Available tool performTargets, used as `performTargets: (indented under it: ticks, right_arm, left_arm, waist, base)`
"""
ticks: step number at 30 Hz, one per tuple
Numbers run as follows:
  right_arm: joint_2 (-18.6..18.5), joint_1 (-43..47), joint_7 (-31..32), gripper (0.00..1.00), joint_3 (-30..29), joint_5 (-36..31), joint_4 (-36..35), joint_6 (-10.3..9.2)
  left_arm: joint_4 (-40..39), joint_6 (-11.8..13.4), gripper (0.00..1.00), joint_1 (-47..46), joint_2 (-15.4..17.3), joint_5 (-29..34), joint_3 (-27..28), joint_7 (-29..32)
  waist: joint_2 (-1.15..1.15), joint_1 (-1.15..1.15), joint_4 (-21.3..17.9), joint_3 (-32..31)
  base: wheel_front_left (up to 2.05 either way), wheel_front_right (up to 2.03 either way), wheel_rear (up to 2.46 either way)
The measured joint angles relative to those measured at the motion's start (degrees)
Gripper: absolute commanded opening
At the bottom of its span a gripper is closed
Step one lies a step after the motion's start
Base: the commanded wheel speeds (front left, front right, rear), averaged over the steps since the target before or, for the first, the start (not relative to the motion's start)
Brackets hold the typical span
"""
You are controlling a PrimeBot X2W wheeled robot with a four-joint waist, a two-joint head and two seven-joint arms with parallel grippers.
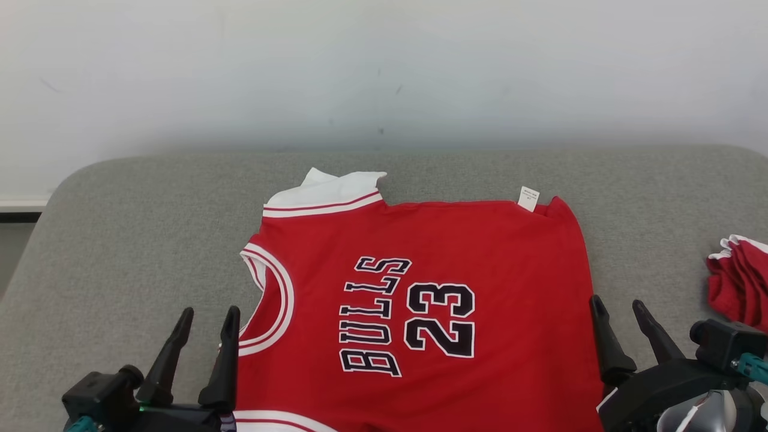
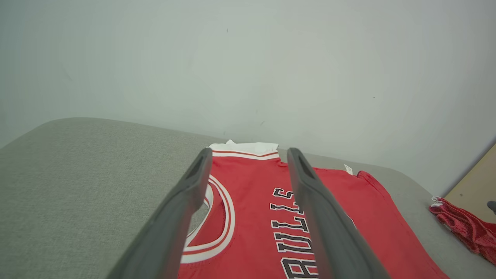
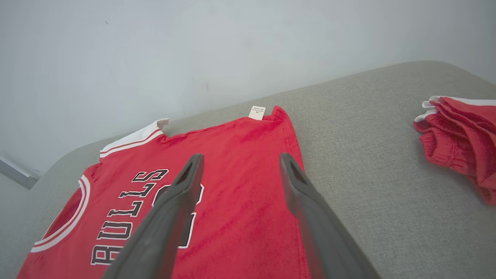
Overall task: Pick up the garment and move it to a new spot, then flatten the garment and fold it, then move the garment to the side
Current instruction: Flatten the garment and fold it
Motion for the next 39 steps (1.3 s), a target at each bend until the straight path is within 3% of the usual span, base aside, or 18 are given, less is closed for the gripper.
performTargets:
  ticks: [7,19,24,28,39]
  right_arm:
    - [0.2,-1.1,-4.9,1.0,1.6,-0.9,2.3,1.26]
    - [0.2,-0.6,-8.3,1.0,2.2,-0.9,4.6,2.81]
    - [0.3,-0.5,-9.3,1.0,2.5,-0.9,5.3,3.2]
    - [0.3,-0.2,-9.6,1.0,2.7,-1.1,6.0,3.3]
    - [0.1,0.6,-10.3,1.0,2.9,-1.2,6.6,3.97]
  left_arm:
    - [3.5,-0.9,1.0,-0.1,0.5,0.9,-2.1,0.0]
    - [6.6,-1.5,1.0,0.1,1.5,-0.7,-0.9,1.1]
    - [10.6,-2.5,1.0,4.9,3.4,-3.4,-3.0,9.9]
    - [12.9,-1.3,1.0,9.3,5.7,-3.5,-2.7,15.8]
    - [13.1,0.2,1.0,9.8,6.5,-6.6,-2.6,27.5]
  waist:
    - [-0.01,0.0,-1.4,-1.8]
    - [-0.01,0.0,-1.1,-2.5]
    - [0.0,0.0,-1.1,-2.6]
    - [0.0,0.0,-1.2,-2.3]
    - [0.0,-0.01,-1.0,-1.0]
  base:
    - [0.0,0.0,0.0]
    - [0.0,0.0,0.0]
    - [0.0,0.0,0.0]
    - [0.0,0.0,0.0]
    - [0.0,0.0,0.0]
